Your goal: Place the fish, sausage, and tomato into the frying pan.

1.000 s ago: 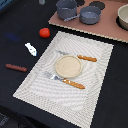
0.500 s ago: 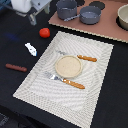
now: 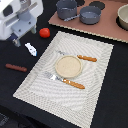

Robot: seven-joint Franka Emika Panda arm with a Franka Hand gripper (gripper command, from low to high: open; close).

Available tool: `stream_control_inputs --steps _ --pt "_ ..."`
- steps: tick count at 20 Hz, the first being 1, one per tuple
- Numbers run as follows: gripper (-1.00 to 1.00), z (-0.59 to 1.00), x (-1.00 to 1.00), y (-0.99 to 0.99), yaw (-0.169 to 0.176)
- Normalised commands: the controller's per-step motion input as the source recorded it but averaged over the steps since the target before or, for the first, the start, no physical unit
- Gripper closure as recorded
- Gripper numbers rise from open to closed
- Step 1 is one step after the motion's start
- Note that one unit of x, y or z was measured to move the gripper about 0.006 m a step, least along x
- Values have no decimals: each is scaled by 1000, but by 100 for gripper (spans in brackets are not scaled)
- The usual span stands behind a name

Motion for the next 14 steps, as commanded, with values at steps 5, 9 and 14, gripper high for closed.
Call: stream_control_inputs --steps 5,9,14 --pt "-100 -431 -109 -450 97" --pt "-100 -452 -26 -296 64" --pt "-100 -469 -34 -199 54"
